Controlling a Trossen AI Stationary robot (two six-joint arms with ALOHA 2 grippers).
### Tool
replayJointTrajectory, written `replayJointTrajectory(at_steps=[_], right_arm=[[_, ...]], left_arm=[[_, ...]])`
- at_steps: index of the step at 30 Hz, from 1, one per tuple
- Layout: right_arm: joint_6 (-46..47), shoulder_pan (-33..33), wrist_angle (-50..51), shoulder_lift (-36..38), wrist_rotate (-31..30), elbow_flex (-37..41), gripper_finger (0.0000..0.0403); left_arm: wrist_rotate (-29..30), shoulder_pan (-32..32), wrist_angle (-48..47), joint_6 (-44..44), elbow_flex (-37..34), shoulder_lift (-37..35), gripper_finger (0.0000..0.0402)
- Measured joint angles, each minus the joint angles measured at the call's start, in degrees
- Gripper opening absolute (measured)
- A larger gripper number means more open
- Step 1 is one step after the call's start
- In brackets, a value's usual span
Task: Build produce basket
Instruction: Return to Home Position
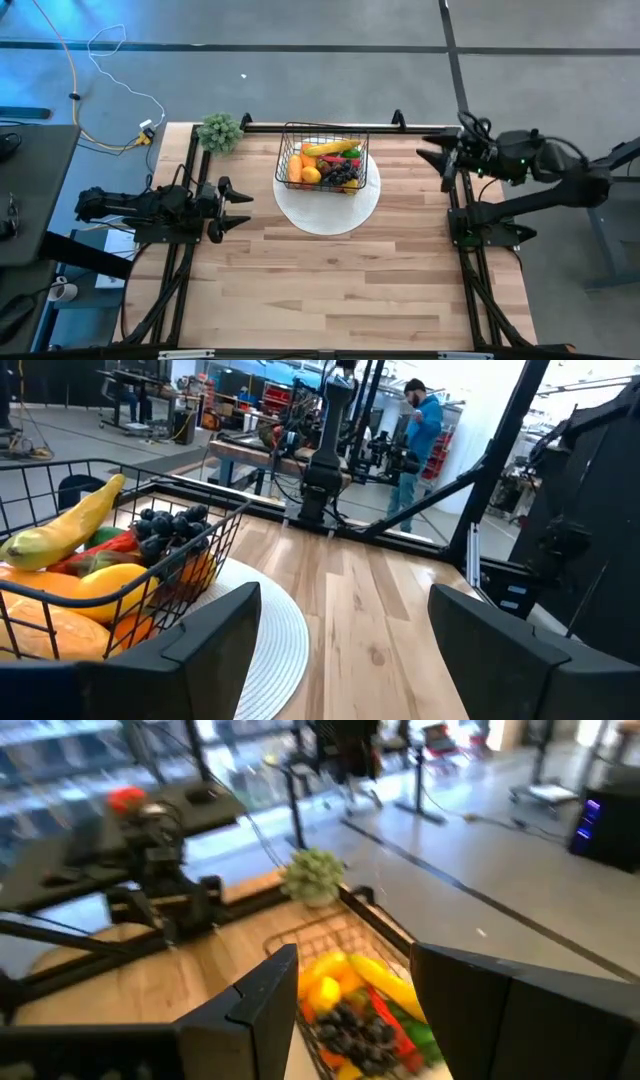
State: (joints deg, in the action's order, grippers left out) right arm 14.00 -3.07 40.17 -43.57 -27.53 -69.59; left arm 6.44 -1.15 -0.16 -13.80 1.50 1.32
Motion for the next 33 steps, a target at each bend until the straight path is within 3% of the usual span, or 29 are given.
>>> replayJointTrajectory(at_steps=[9, 18, 33], right_arm=[[-1.5, 0.0, -17.8, 16.1, 2.5, 26.0, 0.0176], [2.1, 0.0, -23.2, 25.9, 3.7, 44.8, 0.0176], [5.5, 0.0, -34.3, 37.2, 6.7, 64.7, 0.0176]], left_arm=[[0.2, 0.0, 0.0, 0.0, 0.0, 0.0, 0.0280], [0.2, 0.0, 0.0, 0.0, 0.0, 0.0, 0.0280], [0.2, 0.0, 0.0, 0.0, 0.0, 0.0, 0.0280]])
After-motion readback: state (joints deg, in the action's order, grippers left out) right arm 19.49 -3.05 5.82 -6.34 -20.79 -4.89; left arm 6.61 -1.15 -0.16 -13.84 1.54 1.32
